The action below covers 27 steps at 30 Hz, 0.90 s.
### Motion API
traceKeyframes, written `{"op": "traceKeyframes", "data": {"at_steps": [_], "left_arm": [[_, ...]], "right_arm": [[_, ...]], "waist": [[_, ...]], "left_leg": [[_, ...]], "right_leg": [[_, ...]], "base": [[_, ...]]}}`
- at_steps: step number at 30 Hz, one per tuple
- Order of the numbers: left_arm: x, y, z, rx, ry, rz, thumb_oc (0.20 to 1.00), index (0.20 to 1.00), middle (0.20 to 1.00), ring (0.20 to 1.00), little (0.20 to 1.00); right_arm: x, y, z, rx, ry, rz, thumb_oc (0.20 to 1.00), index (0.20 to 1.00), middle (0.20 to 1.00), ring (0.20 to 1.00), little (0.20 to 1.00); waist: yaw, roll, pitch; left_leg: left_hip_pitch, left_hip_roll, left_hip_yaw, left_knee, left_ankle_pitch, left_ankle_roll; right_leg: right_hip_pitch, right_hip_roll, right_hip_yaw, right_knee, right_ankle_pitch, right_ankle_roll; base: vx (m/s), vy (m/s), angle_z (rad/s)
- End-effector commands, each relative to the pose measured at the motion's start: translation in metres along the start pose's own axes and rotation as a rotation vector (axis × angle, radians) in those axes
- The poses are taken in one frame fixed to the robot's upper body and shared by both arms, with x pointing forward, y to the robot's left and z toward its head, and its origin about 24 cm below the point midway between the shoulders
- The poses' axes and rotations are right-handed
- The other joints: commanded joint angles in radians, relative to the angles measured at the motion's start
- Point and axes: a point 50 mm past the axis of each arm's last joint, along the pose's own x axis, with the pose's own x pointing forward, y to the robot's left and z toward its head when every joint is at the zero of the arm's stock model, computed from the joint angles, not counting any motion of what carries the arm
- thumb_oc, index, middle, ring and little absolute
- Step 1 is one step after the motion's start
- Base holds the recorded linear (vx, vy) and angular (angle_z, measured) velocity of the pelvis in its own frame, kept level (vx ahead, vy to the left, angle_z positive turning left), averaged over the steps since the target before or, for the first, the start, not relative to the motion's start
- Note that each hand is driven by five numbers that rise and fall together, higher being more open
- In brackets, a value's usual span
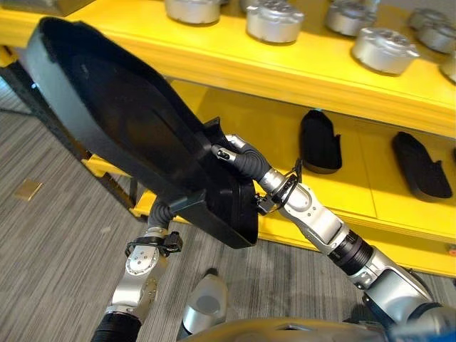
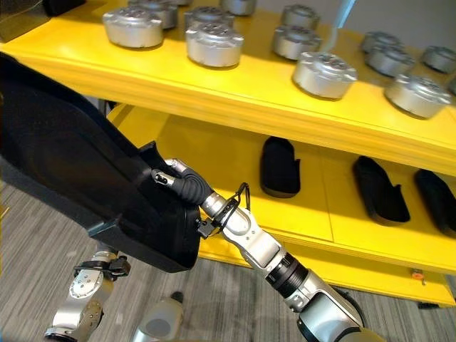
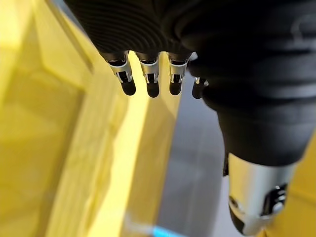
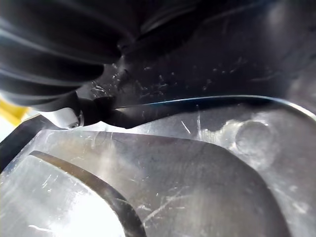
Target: Move parts from the plastic box to the shelf.
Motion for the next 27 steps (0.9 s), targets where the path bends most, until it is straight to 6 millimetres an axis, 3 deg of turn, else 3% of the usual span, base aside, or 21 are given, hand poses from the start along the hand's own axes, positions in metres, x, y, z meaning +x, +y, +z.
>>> {"op": "traceKeyframes", "data": {"at_steps": [1, 6, 12, 13, 16, 17, 22, 27], "left_arm": [[0.003, 0.002, 0.024, 0.036, -0.125, -0.019, 1.000, 1.000, 1.000, 1.000, 1.000], [0.001, 0.004, 0.013, 0.045, -0.078, -0.012, 1.000, 1.000, 1.000, 1.000, 1.000], [-0.001, 0.011, 0.009, 0.049, -0.057, 0.008, 1.000, 1.000, 1.000, 1.000, 1.000], [0.001, 0.024, -0.007, 0.081, 0.005, 0.046, 1.000, 1.000, 1.000, 1.000, 1.000], [0.005, 0.031, -0.022, 0.104, 0.079, 0.083, 1.000, 1.000, 1.000, 1.000, 1.000], [0.007, 0.020, -0.001, 0.073, -0.023, 0.044, 1.000, 1.000, 1.000, 1.000, 1.000], [0.002, 0.009, 0.024, 0.037, -0.124, -0.025, 1.000, 1.000, 1.000, 1.000, 1.000], [0.000, -0.001, 0.037, 0.032, -0.170, -0.081, 1.000, 1.000, 1.000, 1.000, 1.000]], "right_arm": [[0.010, -0.008, 0.018, -0.063, -0.090, 0.007, 0.200, 0.200, 0.200, 0.200, 0.200], [0.009, -0.018, 0.009, -0.109, -0.038, -0.018, 0.200, 0.200, 0.200, 0.200, 0.200], [-0.010, -0.041, -0.001, -0.207, 0.045, -0.070, 0.200, 0.200, 0.200, 0.200, 0.200], [-0.023, -0.056, -0.005, -0.262, 0.084, -0.116, 0.200, 0.200, 0.200, 0.200, 0.200], [-0.033, -0.065, -0.018, -0.264, 0.143, -0.173, 0.200, 0.200, 0.200, 0.200, 0.200], [-0.037, -0.070, -0.025, -0.281, 0.180, -0.208, 0.200, 0.200, 0.200, 0.200, 0.200], [-0.043, -0.089, -0.033, -0.317, 0.245, -0.295, 0.200, 0.200, 0.200, 0.200, 0.200], [-0.049, -0.116, -0.027, -0.411, 0.276, -0.387, 0.200, 0.200, 0.200, 0.200, 0.200]], "waist": [[0.006, 0.006, -0.032], [0.029, 0.007, -0.011], [0.035, 0.009, 0.014], [0.035, 0.008, 0.020], [0.019, 0.007, 0.025], [0.022, 0.015, 0.033], [0.021, 0.035, 0.060], [0.020, 0.050, 0.090]], "left_leg": [[0.077, 0.037, 0.038, -0.061, -0.038, 0.012], [0.060, 0.034, 0.018, -0.061, -0.032, 0.012], [0.049, 0.033, 0.009, -0.068, -0.022, 0.010], [0.048, 0.036, 0.009, -0.063, -0.025, 0.007], [0.041, 0.038, 0.016, -0.061, -0.022, 0.005], [0.036, 0.038, 0.013, -0.059, -0.023, 0.006], [0.017, 0.038, 0.011, -0.045, -0.021, 0.007], [-0.004, 0.038, 0.007, -0.035, -0.019, 0.009]], "right_leg": [[-0.078, -0.028, 0.032, 0.067, 0.112, 0.016], [-0.080, -0.027, 0.009, 0.075, 0.106, 0.015], [-0.081, -0.025, -0.006, 0.072, 0.103, 0.015], [-0.080, -0.023, -0.006, 0.075, 0.098, 0.013], [-0.088, -0.023, -0.002, 0.078, 0.096, 0.011], [-0.092, -0.023, -0.004, 0.081, 0.090, 0.009], [-0.105, -0.027, -0.008, 0.097, 0.086, 0.006], [-0.124, -0.030, -0.006, 0.106, 0.082, 0.005]], "base": [[-0.01, -0.020, 0.27], [-0.01, -0.019, 0.09], [-0.01, -0.011, 0.09], [0.00, -0.005, 0.04], [-0.01, 0.002, 0.00], [0.00, 0.000, 0.00], [-0.03, 0.007, 0.00], [-0.02, 0.005, 0.03]]}}
